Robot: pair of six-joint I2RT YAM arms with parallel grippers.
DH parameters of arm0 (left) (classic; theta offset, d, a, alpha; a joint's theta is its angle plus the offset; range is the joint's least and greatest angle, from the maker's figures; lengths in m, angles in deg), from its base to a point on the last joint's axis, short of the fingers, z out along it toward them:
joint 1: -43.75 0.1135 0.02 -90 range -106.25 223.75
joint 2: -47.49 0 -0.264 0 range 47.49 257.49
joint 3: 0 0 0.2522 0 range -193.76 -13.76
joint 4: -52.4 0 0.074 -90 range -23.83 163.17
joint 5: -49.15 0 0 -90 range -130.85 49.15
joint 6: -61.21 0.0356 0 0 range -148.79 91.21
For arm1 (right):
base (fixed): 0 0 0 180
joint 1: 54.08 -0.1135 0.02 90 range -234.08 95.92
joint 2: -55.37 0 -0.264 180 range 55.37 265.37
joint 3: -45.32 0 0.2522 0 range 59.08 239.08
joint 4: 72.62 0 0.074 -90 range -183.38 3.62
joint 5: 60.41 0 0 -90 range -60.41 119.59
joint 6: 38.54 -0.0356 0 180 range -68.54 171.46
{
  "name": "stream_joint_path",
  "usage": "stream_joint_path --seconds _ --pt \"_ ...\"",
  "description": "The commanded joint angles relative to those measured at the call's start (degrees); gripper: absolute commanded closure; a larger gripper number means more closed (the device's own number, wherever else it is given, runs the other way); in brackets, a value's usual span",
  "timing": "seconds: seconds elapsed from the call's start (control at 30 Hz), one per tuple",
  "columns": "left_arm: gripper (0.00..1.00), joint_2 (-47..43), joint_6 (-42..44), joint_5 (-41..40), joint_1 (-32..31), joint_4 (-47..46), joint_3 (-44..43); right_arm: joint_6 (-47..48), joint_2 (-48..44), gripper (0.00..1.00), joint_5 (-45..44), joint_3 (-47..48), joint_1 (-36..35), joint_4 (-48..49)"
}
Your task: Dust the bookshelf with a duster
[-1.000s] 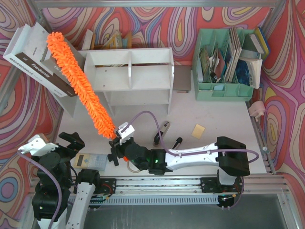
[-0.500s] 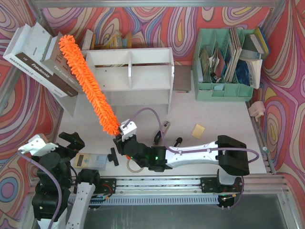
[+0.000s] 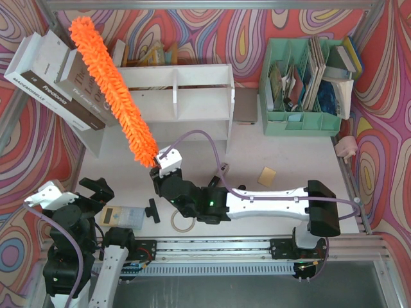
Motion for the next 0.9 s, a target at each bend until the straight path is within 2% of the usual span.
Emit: stream_joint_path --seconds 0.0,0.3,0.63,0.87 --pt "0.02 -0.38 0.79 0.22 0.35 -0.93 0.48 1.72 -1.72 1.00 -3.67 6.78 -0.16 -6.99" --pt "0.02 -1.56 0.88 0.38 0.35 -1.23 0.76 -7.52 6.64 1.00 -6.31 30.07 -0.09 -38.21" --pt "0.02 -2.31 0.87 0.28 0.35 -1.26 0.81 -8.43 12.03 1.00 -4.69 38.12 -0.07 -45.58" --pt "0.02 -2.49 0.88 0.13 0.35 -1.26 0.82 -10.97 13.21 1.00 -4.79 38.82 0.15 -47.94"
